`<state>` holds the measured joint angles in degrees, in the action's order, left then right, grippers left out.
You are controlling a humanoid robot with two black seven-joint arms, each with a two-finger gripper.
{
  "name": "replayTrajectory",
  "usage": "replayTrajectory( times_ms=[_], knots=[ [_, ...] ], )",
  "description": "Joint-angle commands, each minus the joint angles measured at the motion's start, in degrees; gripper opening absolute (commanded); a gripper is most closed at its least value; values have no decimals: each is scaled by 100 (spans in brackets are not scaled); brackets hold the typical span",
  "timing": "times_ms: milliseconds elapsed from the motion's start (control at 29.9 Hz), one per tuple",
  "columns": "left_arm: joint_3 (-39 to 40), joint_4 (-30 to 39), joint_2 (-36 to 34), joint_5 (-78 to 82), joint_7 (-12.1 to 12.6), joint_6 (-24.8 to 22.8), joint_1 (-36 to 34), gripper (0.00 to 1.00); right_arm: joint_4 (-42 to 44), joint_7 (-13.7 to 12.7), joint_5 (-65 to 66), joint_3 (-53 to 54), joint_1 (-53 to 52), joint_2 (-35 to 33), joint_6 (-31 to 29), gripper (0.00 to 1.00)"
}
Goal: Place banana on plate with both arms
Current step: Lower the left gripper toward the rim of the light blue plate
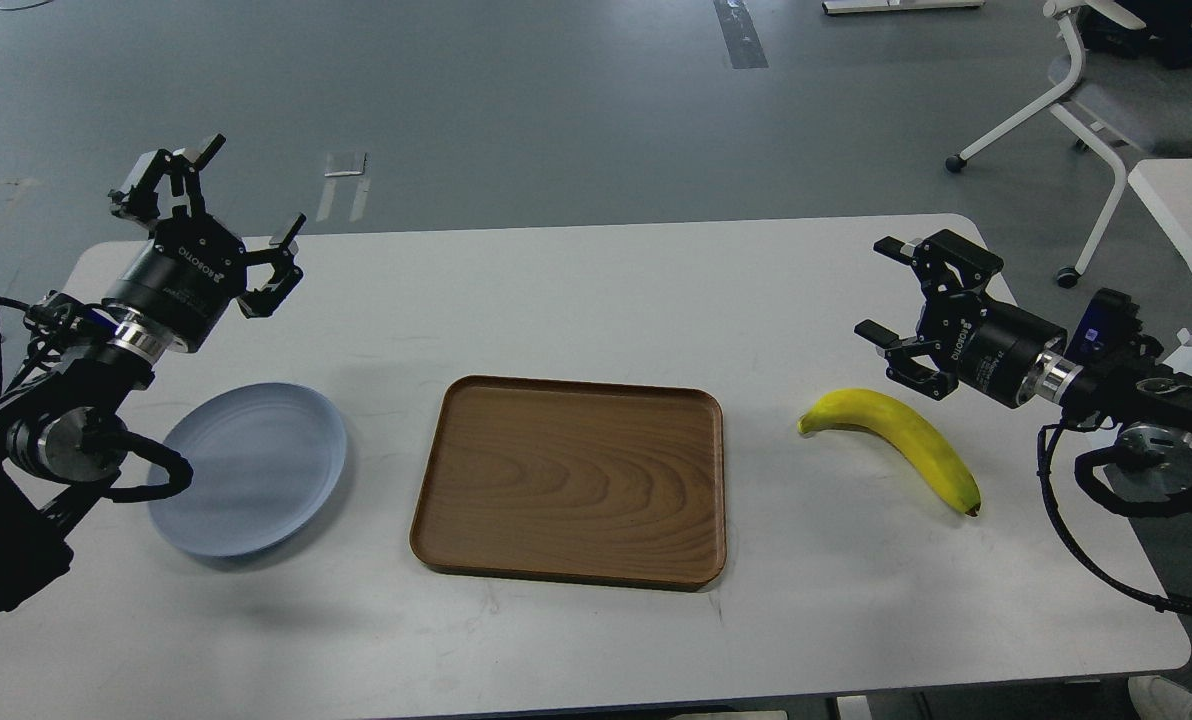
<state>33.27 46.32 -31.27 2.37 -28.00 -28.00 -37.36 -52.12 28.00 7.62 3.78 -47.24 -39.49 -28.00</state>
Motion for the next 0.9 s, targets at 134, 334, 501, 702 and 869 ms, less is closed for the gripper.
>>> replayTrajectory(
  times_ms=[134, 334, 501, 702, 869],
  knots=[
    [-5, 0, -10, 0, 0, 0, 0, 100, 18, 0, 2, -8, -31, -7, 0, 100],
    [-84, -97, -133, 70, 0, 0, -88, 100, 62, 0, 2, -8, -57, -7, 0, 100],
    [-40, -167, -292, 61, 0, 0, -79, 100, 97, 0, 2, -8, -75, -7, 0, 100],
    [-93, -273, -362, 429, 0, 0, -316, 100, 141, 0, 2, -8, -66, -24, 0, 100],
    [-14, 377, -704, 2072, 0, 0, -395, 100, 167, 0, -7, 0, -66, -24, 0, 100]
  ],
)
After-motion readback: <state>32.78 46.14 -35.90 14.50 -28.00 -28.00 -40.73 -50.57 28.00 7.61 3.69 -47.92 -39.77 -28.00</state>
